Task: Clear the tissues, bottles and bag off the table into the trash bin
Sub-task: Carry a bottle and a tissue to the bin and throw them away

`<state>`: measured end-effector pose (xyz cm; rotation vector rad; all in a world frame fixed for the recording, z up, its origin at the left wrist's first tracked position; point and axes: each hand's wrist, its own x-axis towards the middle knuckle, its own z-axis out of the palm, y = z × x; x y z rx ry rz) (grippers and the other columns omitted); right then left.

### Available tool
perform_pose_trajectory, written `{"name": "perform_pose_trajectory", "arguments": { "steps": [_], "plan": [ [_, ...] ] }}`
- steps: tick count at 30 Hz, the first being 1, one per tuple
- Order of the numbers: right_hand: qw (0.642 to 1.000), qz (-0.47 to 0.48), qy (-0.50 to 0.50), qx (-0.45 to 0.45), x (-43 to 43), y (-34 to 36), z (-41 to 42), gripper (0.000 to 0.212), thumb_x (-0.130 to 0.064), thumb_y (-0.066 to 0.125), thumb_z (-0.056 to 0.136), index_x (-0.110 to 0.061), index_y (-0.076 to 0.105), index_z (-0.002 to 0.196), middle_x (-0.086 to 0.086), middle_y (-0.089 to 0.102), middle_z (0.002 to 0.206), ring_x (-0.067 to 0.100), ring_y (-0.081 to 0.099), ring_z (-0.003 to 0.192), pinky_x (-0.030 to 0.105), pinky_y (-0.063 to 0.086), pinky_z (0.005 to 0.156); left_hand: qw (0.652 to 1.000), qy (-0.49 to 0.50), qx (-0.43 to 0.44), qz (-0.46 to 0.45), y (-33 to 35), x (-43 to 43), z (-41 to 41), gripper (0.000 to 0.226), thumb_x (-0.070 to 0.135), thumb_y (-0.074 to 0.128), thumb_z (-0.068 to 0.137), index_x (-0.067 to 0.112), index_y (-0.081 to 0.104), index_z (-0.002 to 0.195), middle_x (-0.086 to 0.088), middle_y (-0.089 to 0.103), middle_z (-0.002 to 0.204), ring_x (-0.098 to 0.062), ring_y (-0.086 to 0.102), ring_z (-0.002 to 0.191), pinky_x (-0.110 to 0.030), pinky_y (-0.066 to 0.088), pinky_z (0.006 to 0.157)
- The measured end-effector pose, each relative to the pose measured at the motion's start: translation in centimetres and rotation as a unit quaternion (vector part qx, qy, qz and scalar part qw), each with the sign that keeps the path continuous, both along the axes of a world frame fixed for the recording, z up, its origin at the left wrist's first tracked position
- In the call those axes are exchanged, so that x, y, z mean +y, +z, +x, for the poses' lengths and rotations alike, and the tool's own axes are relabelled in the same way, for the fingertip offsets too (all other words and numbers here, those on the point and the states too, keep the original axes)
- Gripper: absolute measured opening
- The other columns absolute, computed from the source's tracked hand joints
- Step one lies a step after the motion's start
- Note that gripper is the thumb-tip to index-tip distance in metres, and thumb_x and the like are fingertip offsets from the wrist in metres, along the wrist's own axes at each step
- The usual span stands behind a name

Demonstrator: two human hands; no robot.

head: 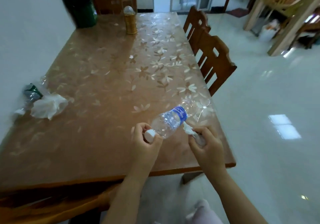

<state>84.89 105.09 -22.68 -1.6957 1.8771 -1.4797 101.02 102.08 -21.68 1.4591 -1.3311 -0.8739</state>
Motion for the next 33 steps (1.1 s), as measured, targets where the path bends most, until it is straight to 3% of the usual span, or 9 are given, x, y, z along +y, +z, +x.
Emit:
{"name": "perform_pose_trajectory", "arguments": {
  "steps": [6, 9, 11, 14, 16, 20, 26, 33],
  "plan": [
    [0.996, -0.020, -0.083, -0.009, 1.0, 0.8, -6.5, 0.013, -0.015, 0.062, 0.073, -0.007, 0.064, 0.082, -0.002, 0.053, 0.082, 0.005, 0.049, 0.074, 0.003, 0.036, 0.071, 0.997, -0.063, -0.038, 0.030, 0.2, -1.0, -7.4, 0.032, 0.012, 0.071, 0.068, 0.029, 0.046, 0.077, -0.001, 0.050, 0.087, -0.014, 0.048, 0.064, -0.011, 0.040, 0.049],
    [0.995, -0.018, -0.102, -0.010, 1.2, 0.8, -11.0, 0.017, -0.023, 0.058, 0.074, -0.008, 0.064, 0.081, 0.001, 0.054, 0.081, 0.010, 0.050, 0.073, 0.003, 0.036, 0.069, 0.995, -0.091, -0.023, 0.033, 0.1, -1.6, -12.0, 0.027, 0.028, 0.067, 0.060, 0.034, 0.045, 0.075, 0.004, 0.046, 0.085, -0.017, 0.048, 0.066, -0.025, 0.045, 0.056],
    [0.993, -0.014, -0.120, -0.012, 1.3, 0.7, -14.5, 0.010, -0.015, 0.062, 0.074, -0.007, 0.064, 0.080, 0.003, 0.055, 0.081, 0.016, 0.053, 0.072, 0.005, 0.036, 0.067, 0.993, -0.106, -0.031, 0.029, 0.2, -2.0, -15.4, 0.026, 0.037, 0.062, 0.055, 0.038, 0.045, 0.075, 0.007, 0.048, 0.083, -0.022, 0.051, 0.071, -0.035, 0.048, 0.064],
    [0.990, -0.016, -0.136, -0.011, 1.3, 0.8, -20.1, 0.008, -0.010, 0.065, 0.072, -0.008, 0.064, 0.081, 0.001, 0.054, 0.080, 0.019, 0.054, 0.072, 0.007, 0.037, 0.066, 0.989, -0.142, -0.029, 0.021, 1.1, -2.3, -21.2, 0.027, 0.021, 0.070, 0.066, 0.030, 0.047, 0.078, -0.001, 0.053, 0.084, -0.009, 0.051, 0.065, -0.018, 0.043, 0.064],
    [0.990, -0.018, -0.142, -0.011, 1.2, 1.0, -24.1, 0.008, -0.011, 0.064, 0.073, -0.009, 0.064, 0.081, 0.001, 0.054, 0.081, 0.020, 0.054, 0.073, 0.008, 0.038, 0.066, 0.988, -0.150, -0.028, 0.008, 1.6, -2.6, -25.6, 0.028, 0.015, 0.070, 0.068, 0.027, 0.047, 0.079, -0.004, 0.054, 0.085, -0.009, 0.051, 0.065, -0.017, 0.042, 0.059],
    [0.988, -0.020, -0.156, -0.012, 0.8, 1.3, -32.0, 0.010, -0.011, 0.063, 0.074, -0.008, 0.065, 0.084, 0.003, 0.055, 0.083, 0.023, 0.056, 0.077, 0.009, 0.039, 0.066, 0.984, -0.175, 0.005, 0.023, 2.5, -3.3, -34.5, 0.028, 0.033, 0.061, 0.058, 0.032, 0.049, 0.082, -0.007, 0.055, 0.088, -0.025, 0.059, 0.066, -0.041, 0.053, 0.058],
    [0.979, -0.030, -0.200, -0.005, -0.3, 1.5, -39.9, 0.010, -0.010, 0.063, 0.074, -0.006, 0.064, 0.083, 0.003, 0.055, 0.083, 0.022, 0.055, 0.076, 0.010, 0.040, 0.066, 0.976, -0.218, -0.008, -0.005, 2.2, -4.9, -43.7, 0.026, 0.016, 0.068, 0.068, 0.029, 0.048, 0.081, -0.009, 0.057, 0.081, -0.011, 0.049, 0.061, -0.012, 0.039, 0.052],
    [0.977, -0.010, -0.212, -0.013, -5.3, -0.1, -45.9, 0.011, -0.011, 0.063, 0.073, -0.008, 0.065, 0.083, 0.002, 0.055, 0.084, 0.019, 0.054, 0.076, 0.009, 0.040, 0.066, 0.974, -0.224, -0.013, -0.008, 1.0, -10.7, -49.2, 0.023, 0.021, 0.064, 0.066, 0.028, 0.048, 0.081, -0.011, 0.057, 0.082, -0.012, 0.050, 0.062, -0.009, 0.038, 0.052]
  ]
}}
